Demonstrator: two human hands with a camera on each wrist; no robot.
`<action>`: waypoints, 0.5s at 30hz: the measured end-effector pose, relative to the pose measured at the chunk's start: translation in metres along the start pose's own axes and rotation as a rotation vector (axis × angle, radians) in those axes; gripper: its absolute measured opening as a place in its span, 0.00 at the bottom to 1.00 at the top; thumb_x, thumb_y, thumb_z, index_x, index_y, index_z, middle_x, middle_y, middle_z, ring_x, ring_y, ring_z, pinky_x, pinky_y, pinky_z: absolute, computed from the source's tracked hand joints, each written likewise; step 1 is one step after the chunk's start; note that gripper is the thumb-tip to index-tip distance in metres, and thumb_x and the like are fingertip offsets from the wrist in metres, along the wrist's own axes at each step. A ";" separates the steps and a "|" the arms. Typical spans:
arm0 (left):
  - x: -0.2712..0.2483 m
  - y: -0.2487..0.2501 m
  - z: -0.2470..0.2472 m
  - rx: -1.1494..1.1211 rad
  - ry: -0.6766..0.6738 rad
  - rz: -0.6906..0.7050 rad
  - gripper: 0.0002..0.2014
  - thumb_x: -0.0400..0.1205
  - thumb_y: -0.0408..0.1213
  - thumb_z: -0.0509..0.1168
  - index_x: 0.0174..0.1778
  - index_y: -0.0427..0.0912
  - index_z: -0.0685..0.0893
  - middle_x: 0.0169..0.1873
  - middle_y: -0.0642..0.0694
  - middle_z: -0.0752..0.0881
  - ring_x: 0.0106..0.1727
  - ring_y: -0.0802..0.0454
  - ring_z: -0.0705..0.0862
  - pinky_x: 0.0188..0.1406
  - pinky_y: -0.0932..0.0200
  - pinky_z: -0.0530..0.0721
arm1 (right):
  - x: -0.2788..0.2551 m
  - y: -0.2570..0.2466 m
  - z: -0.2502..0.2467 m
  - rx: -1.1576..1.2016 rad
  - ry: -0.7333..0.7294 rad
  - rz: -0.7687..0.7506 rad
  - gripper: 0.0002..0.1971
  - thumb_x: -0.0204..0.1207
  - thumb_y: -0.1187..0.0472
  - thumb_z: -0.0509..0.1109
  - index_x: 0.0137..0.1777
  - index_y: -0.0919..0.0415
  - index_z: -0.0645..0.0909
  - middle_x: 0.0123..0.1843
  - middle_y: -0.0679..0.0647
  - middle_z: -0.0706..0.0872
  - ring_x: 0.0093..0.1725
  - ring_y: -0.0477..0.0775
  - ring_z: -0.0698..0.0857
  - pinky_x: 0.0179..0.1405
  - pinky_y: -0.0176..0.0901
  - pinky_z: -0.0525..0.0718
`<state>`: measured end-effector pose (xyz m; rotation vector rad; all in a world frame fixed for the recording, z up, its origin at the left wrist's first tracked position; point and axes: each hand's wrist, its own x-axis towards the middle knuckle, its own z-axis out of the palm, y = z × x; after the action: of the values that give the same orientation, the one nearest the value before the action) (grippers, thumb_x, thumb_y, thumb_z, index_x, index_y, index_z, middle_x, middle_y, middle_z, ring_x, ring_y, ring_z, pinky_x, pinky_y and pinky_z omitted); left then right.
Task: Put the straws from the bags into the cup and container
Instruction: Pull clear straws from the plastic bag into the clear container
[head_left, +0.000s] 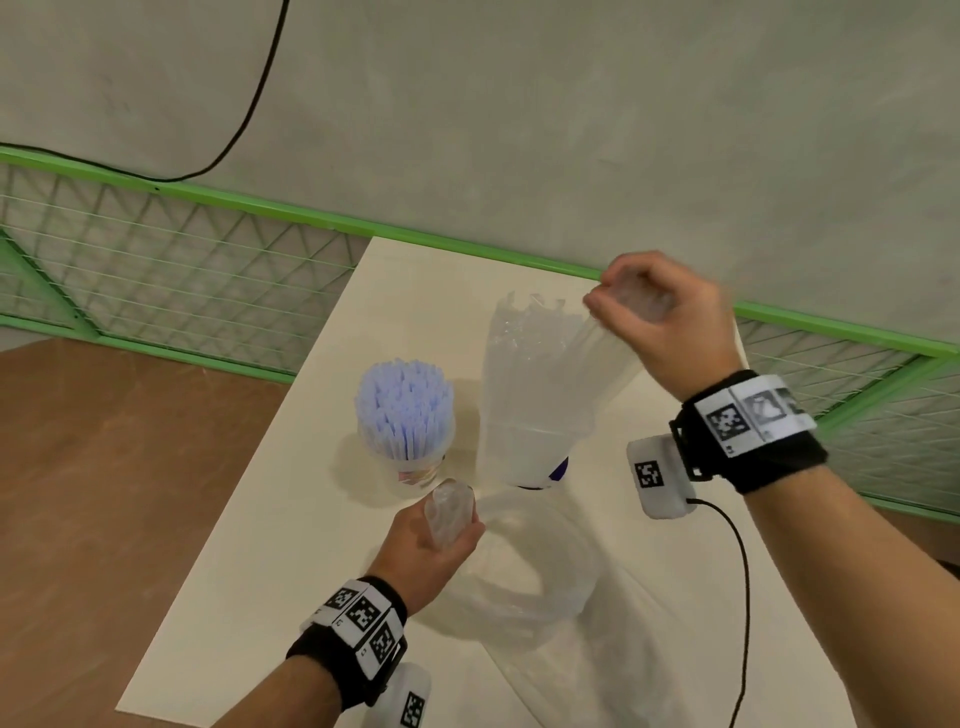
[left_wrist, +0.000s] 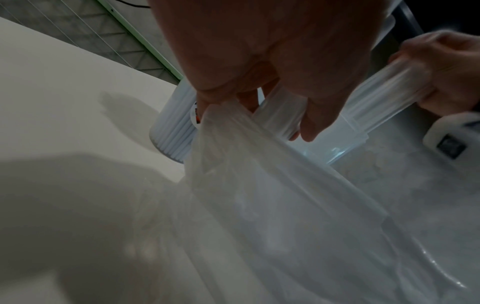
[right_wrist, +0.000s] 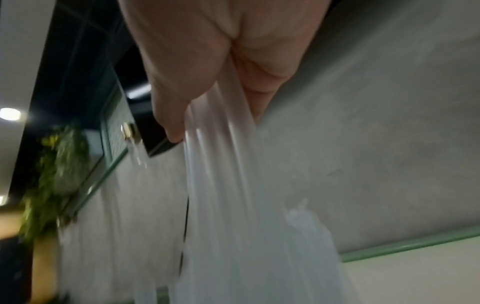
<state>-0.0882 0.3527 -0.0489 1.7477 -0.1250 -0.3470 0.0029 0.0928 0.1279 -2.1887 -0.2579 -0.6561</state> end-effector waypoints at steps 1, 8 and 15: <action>0.000 0.000 0.000 -0.005 -0.004 0.005 0.15 0.70 0.54 0.71 0.42 0.46 0.84 0.35 0.47 0.86 0.40 0.47 0.85 0.47 0.49 0.84 | -0.003 0.003 0.007 -0.102 -0.040 -0.054 0.08 0.74 0.55 0.79 0.48 0.56 0.87 0.45 0.45 0.90 0.46 0.45 0.87 0.53 0.48 0.84; 0.000 0.000 0.001 -0.043 -0.020 -0.011 0.09 0.73 0.46 0.72 0.42 0.45 0.84 0.33 0.50 0.85 0.38 0.51 0.84 0.43 0.56 0.82 | -0.024 0.031 0.040 -0.430 -0.217 -0.293 0.13 0.79 0.50 0.73 0.60 0.54 0.87 0.59 0.49 0.90 0.61 0.57 0.85 0.61 0.55 0.82; 0.002 0.001 0.003 -0.050 -0.035 -0.011 0.05 0.76 0.41 0.72 0.43 0.48 0.83 0.33 0.54 0.84 0.37 0.55 0.83 0.42 0.62 0.81 | -0.042 0.034 0.044 -0.536 -0.419 -0.306 0.23 0.88 0.48 0.51 0.80 0.49 0.70 0.79 0.46 0.75 0.81 0.57 0.68 0.74 0.52 0.67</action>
<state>-0.0877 0.3489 -0.0491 1.6940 -0.1316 -0.3857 -0.0026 0.1059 0.0599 -2.8310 -0.7147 -0.4525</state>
